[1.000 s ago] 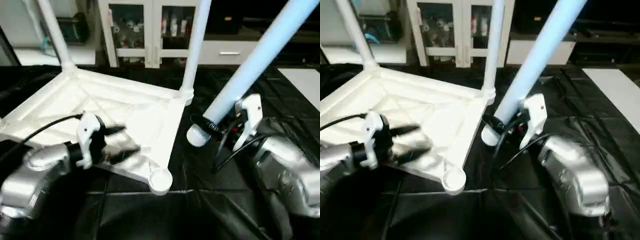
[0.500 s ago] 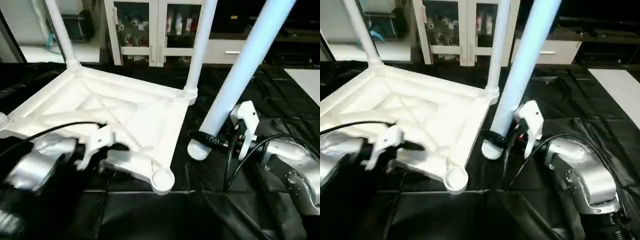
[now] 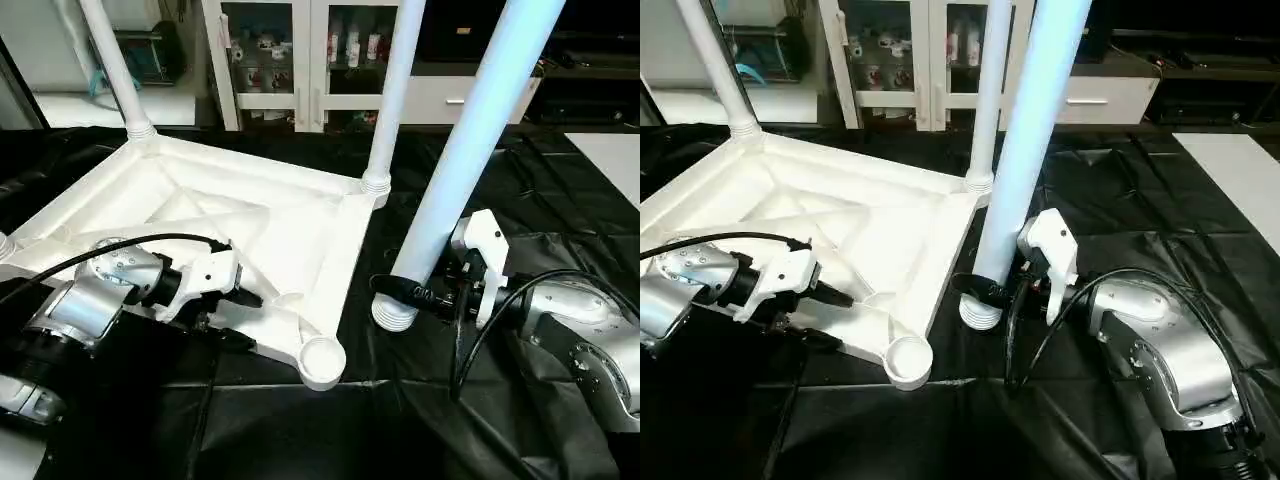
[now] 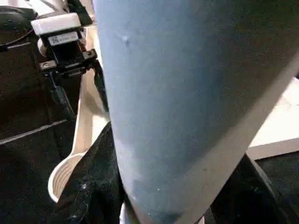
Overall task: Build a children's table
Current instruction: Pick table leg
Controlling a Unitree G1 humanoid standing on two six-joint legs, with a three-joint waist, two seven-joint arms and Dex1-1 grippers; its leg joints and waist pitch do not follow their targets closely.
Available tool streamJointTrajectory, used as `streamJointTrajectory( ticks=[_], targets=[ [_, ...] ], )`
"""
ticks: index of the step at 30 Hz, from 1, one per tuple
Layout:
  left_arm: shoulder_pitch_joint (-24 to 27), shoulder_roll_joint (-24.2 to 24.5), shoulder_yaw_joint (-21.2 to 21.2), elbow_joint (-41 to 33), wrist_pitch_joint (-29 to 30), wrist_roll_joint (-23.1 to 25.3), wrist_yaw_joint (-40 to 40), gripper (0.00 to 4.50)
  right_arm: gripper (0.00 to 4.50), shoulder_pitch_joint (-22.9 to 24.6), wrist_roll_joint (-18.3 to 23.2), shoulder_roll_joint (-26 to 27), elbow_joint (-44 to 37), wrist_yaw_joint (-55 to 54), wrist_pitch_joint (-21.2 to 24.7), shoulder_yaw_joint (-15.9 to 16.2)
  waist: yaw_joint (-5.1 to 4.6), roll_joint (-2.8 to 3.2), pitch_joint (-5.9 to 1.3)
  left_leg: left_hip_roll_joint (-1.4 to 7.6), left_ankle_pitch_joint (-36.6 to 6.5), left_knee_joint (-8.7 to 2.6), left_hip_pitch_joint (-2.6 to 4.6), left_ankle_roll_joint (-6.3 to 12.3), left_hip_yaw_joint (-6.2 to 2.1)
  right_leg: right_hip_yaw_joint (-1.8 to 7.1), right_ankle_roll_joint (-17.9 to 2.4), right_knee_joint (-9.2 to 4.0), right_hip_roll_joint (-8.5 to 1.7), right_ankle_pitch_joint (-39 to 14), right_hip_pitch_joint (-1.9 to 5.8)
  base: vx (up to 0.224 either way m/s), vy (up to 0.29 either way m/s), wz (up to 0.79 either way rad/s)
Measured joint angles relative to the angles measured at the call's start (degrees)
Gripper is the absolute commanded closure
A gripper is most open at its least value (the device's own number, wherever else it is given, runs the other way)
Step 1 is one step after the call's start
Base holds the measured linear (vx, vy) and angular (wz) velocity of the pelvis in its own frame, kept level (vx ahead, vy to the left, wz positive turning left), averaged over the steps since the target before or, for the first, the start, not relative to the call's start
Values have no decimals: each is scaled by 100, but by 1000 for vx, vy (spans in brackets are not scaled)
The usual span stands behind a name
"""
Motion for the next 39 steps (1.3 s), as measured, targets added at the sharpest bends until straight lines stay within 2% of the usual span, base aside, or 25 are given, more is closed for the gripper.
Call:
streamJointTrajectory(
  ticks=[12, 14, 15, 22, 23, 26, 30, 34, 39],
  targets=[
    [11, -63, -160, 181, -220, 189, -210, 296, 264, -17, 5, -30, -56, 150, -18, 169, 39, 6, 4, 35, 2, 0, -9, -2, 58, 0, -1, -2, -1, 1, -11, 0, 0, 0],
    [5, -96, -161, 258, -314, 232, -168, 310, 264, -17, 5, -26, -56, 149, -18, 170, 41, 7, 5, 36, 2, 0, -9, -2, 60, 0, -1, -2, -1, 0, -11, 0, 0, 0],
    [4, -109, -161, 280, -335, 242, -158, 331, 264, -17, 4, -26, -56, 148, -18, 170, 40, 8, 5, 37, 2, 0, -9, -2, 60, 0, -1, -2, -1, 0, -12, 0, 0, 0],
    [-51, -243, -195, 426, -337, 450, 8, 380, 264, -21, -13, 23, -52, 99, -35, 184, 41, 13, 5, 38, 2, 0, -8, -3, 61, 0, -1, -2, -1, 0, -12, 0, 0, 0],
    [-63, -244, -215, 426, -302, 470, 13, 399, 264, -24, -16, 51, -50, 86, -48, 186, 42, 18, 5, 38, 3, 0, -7, -4, 61, 0, -2, -2, -1, 1, -12, 0, 0, 0],
    [-64, -283, -217, 339, 31, 472, 26, 413, 264, -78, -100, 122, -21, -30, -84, 189, 28, 33, 4, 37, 6, 0, -6, -10, 66, 4, -8, -2, -1, 5, -12, 0, 0, 0],
    [121, -475, -135, -245, 988, 469, 449, 428, 264, -172, -191, 298, 105, -382, -85, 147, -39, 57, 0, 38, 6, -7, -1, -11, 76, 11, -10, -2, -1, 6, -11, 0, 0, 0],
    [394, -676, 45, -840, 1760, 476, 998, 437, 264, -193, -258, 429, 292, -711, -75, 93, -62, 65, -5, 38, 16, -43, -1, -24, 81, 14, -10, -6, 0, 5, -11, 0, 0, 0],
    [769, -904, 235, -1465, 2105, 476, 1539, 449, 264, -464, -378, 689, 621, -1212, -5, -87, -105, 71, -9, 38, 39, -68, 0, 3, 82, 12, -15, -10, 5, 1, -18, 0, 0, 0]
  ],
)
